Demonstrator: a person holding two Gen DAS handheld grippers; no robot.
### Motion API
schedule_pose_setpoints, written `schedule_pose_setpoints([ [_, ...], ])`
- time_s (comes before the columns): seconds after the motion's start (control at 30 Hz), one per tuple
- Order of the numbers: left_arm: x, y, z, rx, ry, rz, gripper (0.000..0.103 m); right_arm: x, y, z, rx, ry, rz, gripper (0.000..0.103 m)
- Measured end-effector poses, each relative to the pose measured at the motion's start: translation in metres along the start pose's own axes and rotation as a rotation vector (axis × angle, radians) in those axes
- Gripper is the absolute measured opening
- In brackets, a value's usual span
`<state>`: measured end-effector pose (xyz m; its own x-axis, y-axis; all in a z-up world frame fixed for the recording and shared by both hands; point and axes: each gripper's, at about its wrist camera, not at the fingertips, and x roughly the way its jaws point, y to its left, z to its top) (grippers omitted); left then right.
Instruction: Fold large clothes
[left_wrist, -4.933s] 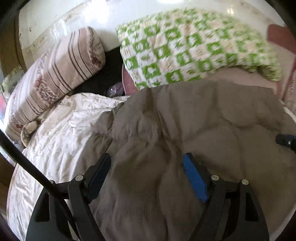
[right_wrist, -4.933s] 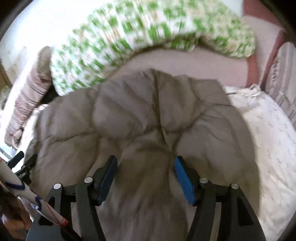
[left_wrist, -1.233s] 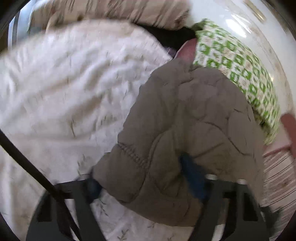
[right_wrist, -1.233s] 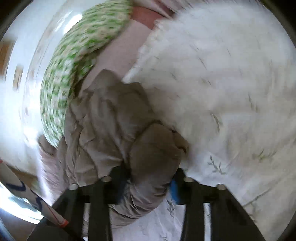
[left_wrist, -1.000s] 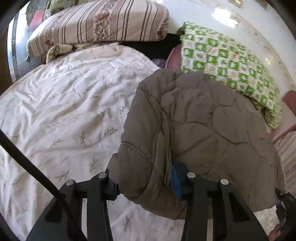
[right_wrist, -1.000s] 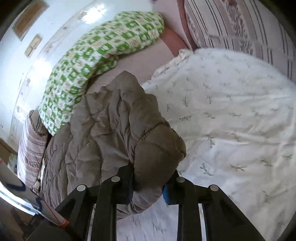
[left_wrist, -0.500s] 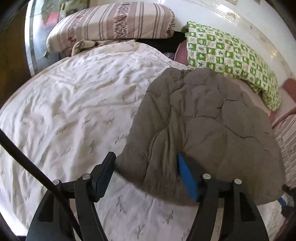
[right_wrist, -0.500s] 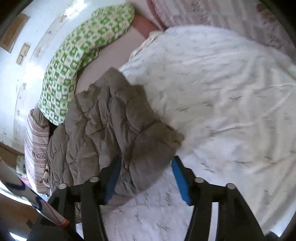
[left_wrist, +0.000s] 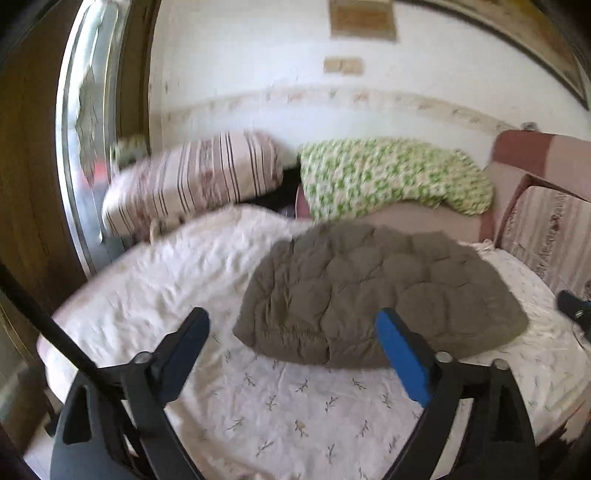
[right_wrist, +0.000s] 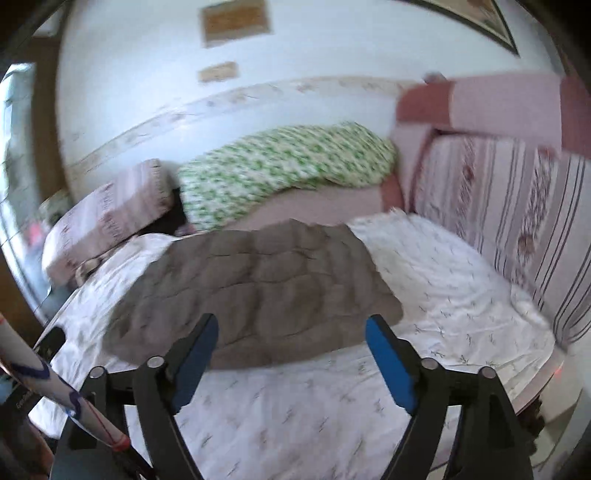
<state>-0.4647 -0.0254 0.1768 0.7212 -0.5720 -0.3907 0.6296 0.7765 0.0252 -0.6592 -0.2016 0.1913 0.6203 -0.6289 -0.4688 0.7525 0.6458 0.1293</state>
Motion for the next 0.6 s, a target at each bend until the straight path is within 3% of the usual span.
schedule_pose_setpoints([
  [0.13,-0.053,0.006,0.012,0.025,-0.089,0.038,0.103,-0.034,0.040,-0.001,-0.121,-0.046,-0.009,0.099],
  [0.27,-0.069,0.014,0.018,0.010,-0.107,0.078,0.103,-0.047,0.051,-0.004,-0.164,-0.076,-0.055,0.101],
  [0.43,-0.053,0.026,0.011,-0.032,-0.016,0.073,0.103,-0.047,0.056,-0.009,-0.200,-0.077,-0.112,0.102],
  [0.6,-0.041,0.017,0.006,0.008,0.026,0.091,0.103,-0.040,0.056,-0.012,-0.213,-0.053,-0.126,0.103],
])
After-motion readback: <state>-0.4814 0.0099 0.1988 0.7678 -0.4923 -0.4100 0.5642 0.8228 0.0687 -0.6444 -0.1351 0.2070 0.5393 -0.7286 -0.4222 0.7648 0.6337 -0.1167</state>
